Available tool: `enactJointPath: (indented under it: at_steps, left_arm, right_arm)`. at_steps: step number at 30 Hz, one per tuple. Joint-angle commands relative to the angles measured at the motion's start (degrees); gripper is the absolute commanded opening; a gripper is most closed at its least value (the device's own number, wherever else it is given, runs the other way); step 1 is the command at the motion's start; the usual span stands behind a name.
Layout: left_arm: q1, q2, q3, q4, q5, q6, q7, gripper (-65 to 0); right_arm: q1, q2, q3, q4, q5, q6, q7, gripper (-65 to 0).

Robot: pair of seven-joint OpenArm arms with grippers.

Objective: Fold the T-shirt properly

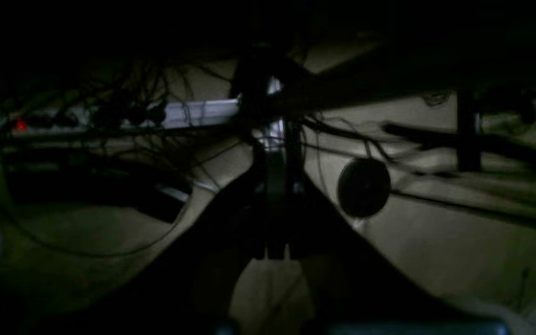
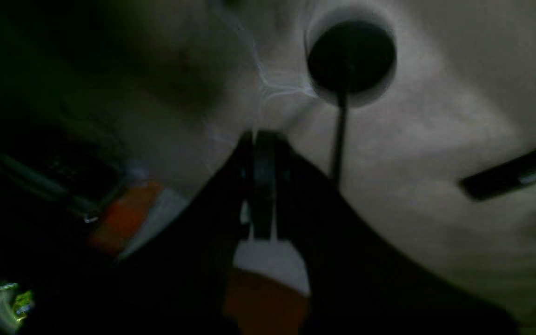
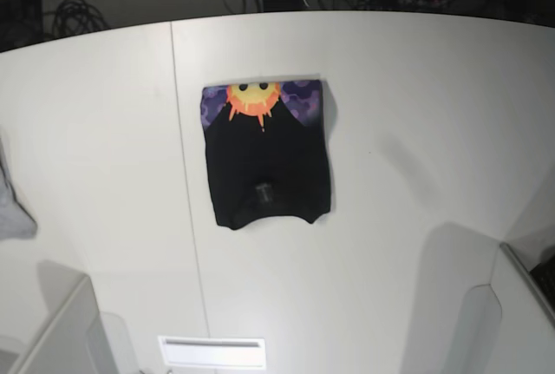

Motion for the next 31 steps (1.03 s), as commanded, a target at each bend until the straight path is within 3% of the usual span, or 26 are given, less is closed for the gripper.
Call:
enactJointPath:
  at_steps: [1, 6, 10, 13, 20, 23, 31]
  left_arm:
    - [-1.39, -0.77, 1.18, -3.18, 1.09, -0.62, -1.05, -65.0]
    - [-11.77, -1.65, 8.92, -17.86, 9.62, 0.03, -0.78, -65.0]
    - [-15.02, -1.57, 13.40, -19.92, 13.66, 8.65, 0.89, -65.0]
    - [-16.96, -0.77, 15.78, -19.79, 14.81, 12.61, 6.43, -65.0]
    - [-17.04, -0.16, 15.87, -15.66, 14.45, 13.75, 8.80, -65.0]
    - [-16.87, -0.42, 15.87, -15.13, 14.45, 13.75, 8.71, -65.0]
    - [-18.89, -0.07, 16.48, -14.96, 15.07, 13.75, 9.15, -65.0]
  right_arm:
    - [0.14, -0.26, 1.14, -2.40, -0.16, 0.45, 1.07, -65.0]
    - [10.08, -5.00, 8.34, -27.19, -0.16, 0.45, 11.45, -65.0]
    - [16.67, -6.06, 13.09, -46.44, -0.16, 0.45, 26.48, -65.0]
    - [17.20, -6.58, 16.08, -48.99, -0.16, 0.01, 33.16, -65.0]
    - [17.11, -7.11, 16.87, -48.90, -0.24, -14.67, 33.43, -65.0]
    - [17.20, -7.11, 16.96, -48.90, -0.24, -18.89, 33.43, -65.0]
    - [17.37, -7.20, 16.87, -48.90, -0.33, -20.12, 33.43, -65.0]
